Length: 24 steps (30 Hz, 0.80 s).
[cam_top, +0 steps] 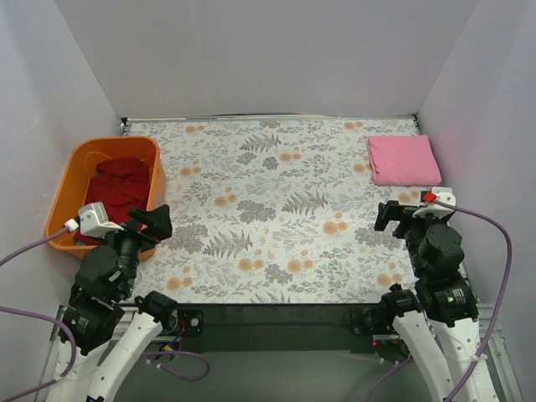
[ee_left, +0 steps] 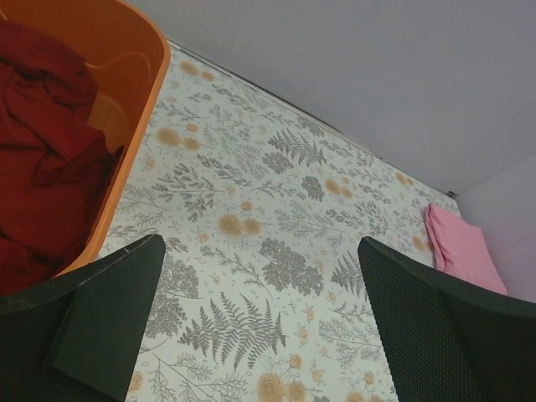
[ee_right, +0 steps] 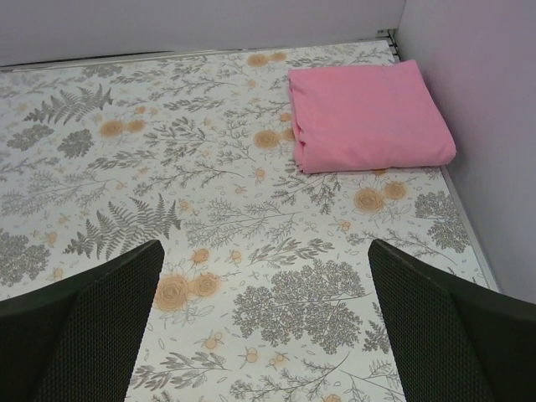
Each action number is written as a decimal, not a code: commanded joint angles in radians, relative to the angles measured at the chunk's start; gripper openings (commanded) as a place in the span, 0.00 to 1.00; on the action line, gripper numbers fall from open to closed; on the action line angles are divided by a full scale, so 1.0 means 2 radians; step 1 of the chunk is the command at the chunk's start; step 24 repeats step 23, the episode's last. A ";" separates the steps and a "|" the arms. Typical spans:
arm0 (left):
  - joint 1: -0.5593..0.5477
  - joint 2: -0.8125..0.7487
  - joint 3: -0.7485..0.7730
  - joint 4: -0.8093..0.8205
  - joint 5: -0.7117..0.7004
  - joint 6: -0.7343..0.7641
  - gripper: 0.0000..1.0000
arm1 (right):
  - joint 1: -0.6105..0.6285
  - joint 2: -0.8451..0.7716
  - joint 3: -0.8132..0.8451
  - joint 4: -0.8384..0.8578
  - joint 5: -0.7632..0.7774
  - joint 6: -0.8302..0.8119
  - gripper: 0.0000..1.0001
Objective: Fold and stack the t-shirts
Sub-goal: Neatly place the folded tshirt to the corner
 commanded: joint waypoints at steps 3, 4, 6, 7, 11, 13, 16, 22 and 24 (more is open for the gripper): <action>0.001 -0.011 -0.013 -0.008 -0.016 -0.043 0.93 | 0.014 -0.041 -0.045 0.082 -0.002 -0.026 0.99; 0.002 -0.011 -0.015 -0.009 -0.016 -0.046 0.93 | 0.015 -0.048 -0.055 0.089 -0.002 -0.027 0.98; 0.002 -0.010 -0.020 -0.009 -0.014 -0.055 0.93 | 0.017 -0.054 -0.062 0.095 -0.007 -0.026 0.98; 0.002 -0.009 -0.022 -0.006 -0.015 -0.058 0.93 | 0.018 -0.059 -0.067 0.101 -0.010 -0.026 0.98; 0.002 0.001 -0.035 0.008 -0.018 -0.053 0.93 | 0.020 -0.070 -0.083 0.111 -0.015 -0.028 0.98; 0.002 0.007 -0.042 0.021 -0.021 -0.046 0.93 | 0.020 -0.076 -0.088 0.117 -0.011 -0.026 0.98; 0.002 0.007 -0.052 0.040 -0.019 -0.037 0.93 | 0.020 -0.072 -0.090 0.118 -0.014 -0.028 0.98; 0.002 -0.003 -0.061 0.052 -0.029 -0.020 0.93 | 0.025 -0.069 -0.093 0.120 -0.018 -0.023 0.98; 0.002 -0.008 -0.063 0.053 -0.030 -0.017 0.93 | 0.026 -0.069 -0.093 0.120 -0.016 -0.021 0.98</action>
